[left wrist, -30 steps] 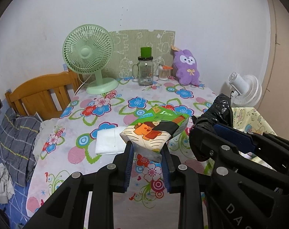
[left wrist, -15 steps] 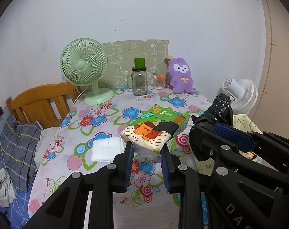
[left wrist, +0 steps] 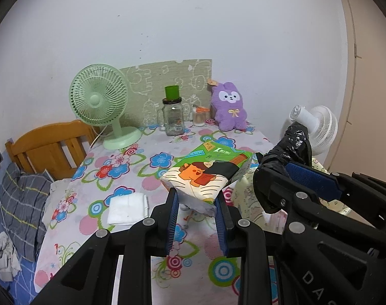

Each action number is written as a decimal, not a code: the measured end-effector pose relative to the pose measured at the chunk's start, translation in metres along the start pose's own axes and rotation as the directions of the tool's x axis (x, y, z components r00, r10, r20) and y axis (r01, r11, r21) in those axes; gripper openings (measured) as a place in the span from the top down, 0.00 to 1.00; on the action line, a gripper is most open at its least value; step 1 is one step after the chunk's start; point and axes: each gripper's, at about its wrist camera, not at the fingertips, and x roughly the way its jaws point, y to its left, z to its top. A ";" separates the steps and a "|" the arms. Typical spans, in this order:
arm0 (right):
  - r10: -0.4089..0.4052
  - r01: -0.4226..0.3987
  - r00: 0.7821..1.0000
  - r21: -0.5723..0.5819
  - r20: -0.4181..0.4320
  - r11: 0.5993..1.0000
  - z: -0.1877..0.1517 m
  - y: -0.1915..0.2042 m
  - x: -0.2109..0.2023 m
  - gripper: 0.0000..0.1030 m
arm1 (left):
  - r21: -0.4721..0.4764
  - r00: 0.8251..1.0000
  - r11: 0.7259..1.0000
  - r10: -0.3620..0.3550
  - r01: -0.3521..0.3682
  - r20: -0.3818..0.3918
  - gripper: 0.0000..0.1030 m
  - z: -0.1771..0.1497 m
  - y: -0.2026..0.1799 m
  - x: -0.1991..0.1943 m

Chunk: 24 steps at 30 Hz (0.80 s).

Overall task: Organize soft objects
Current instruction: 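Lift and carry the tissue box and black bag over the gift box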

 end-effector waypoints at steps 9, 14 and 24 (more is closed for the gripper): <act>-0.042 0.042 0.999 0.026 0.003 0.999 -0.003 -0.027 -0.005 0.71 | 0.030 0.999 0.999 -0.044 0.044 -0.001 0.75 0.004 -0.027 0.007; -0.067 0.067 0.998 0.043 0.004 0.997 -0.004 -0.043 -0.007 0.71 | 0.051 0.997 0.996 -0.071 0.071 -0.003 0.75 0.007 -0.043 0.012; -0.117 0.117 0.993 0.065 -0.008 0.991 -0.007 -0.072 -0.003 0.71 | 0.081 0.994 0.990 -0.112 0.113 -0.014 0.75 0.009 -0.066 0.026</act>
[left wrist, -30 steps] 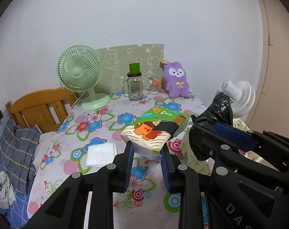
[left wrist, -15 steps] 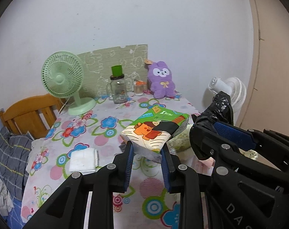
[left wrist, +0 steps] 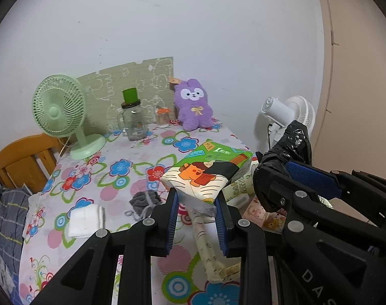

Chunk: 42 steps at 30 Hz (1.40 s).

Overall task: Organize soft objects
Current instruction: 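Lift and carry the tissue box and black bag over the gift box, then lower both items into the gift box and open both tools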

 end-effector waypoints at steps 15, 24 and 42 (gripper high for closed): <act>-0.067 0.069 0.997 0.076 -0.039 0.995 -0.012 -0.045 0.021 0.71 | 0.060 0.997 0.996 -0.061 0.064 -0.052 0.74 -0.001 -0.036 0.036; -0.084 0.092 0.993 0.105 -0.082 0.990 -0.022 -0.063 0.038 0.71 | 0.085 0.992 0.993 -0.068 0.077 -0.110 0.74 -0.006 -0.049 0.058; -0.034 0.052 0.992 0.148 -0.125 0.988 -0.026 -0.065 0.064 0.69 | 0.075 0.987 0.996 -0.044 0.056 -0.154 0.33 -0.012 -0.046 0.065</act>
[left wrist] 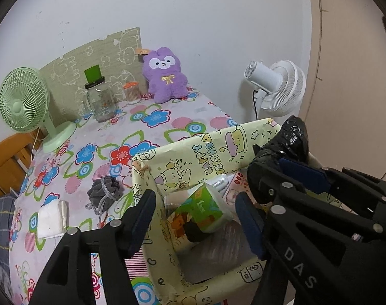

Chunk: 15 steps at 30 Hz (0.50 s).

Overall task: Organize soft objects
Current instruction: 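Lower both items into the gift box and open both tools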

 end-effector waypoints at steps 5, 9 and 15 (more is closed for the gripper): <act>0.009 -0.009 1.000 0.007 -0.012 1.000 0.001 0.003 0.003 0.56 | -0.007 1.000 1.000 -0.012 0.012 -0.015 0.27 0.000 0.003 0.001; 0.024 -0.024 1.000 0.022 -0.007 0.999 0.001 0.005 -0.001 0.34 | -0.010 1.000 1.000 -0.025 0.025 -0.004 0.23 0.000 0.005 -0.003; 0.024 -0.024 1.000 0.032 0.010 0.999 0.001 0.009 -0.009 0.19 | -0.006 1.000 1.000 -0.007 0.007 0.020 0.14 0.000 0.008 -0.012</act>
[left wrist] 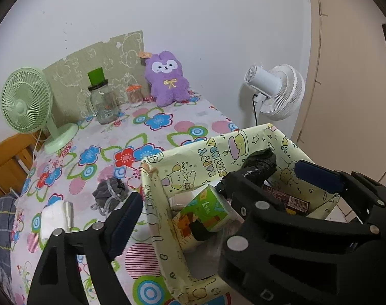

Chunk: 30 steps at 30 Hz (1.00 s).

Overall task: Organize soft objects
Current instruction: 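Lower both items into the gift box and open both tools, then raise both open tools from the box and move toward the table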

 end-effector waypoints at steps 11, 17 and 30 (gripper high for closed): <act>-0.006 0.007 0.999 -0.013 0.031 1.000 0.000 0.017 -0.020 0.13 | -0.005 0.999 1.000 -0.002 0.002 0.034 0.14 -0.003 0.008 -0.025; -0.015 0.016 0.998 -0.017 0.068 1.000 0.000 0.028 -0.036 0.05 | -0.012 0.998 1.000 -0.017 0.018 0.058 0.14 -0.004 0.016 -0.040; -0.012 0.021 0.991 -0.069 0.131 0.997 -0.003 0.059 -0.063 0.04 | -0.041 0.992 0.999 0.020 -0.015 0.122 0.04 -0.012 0.037 -0.070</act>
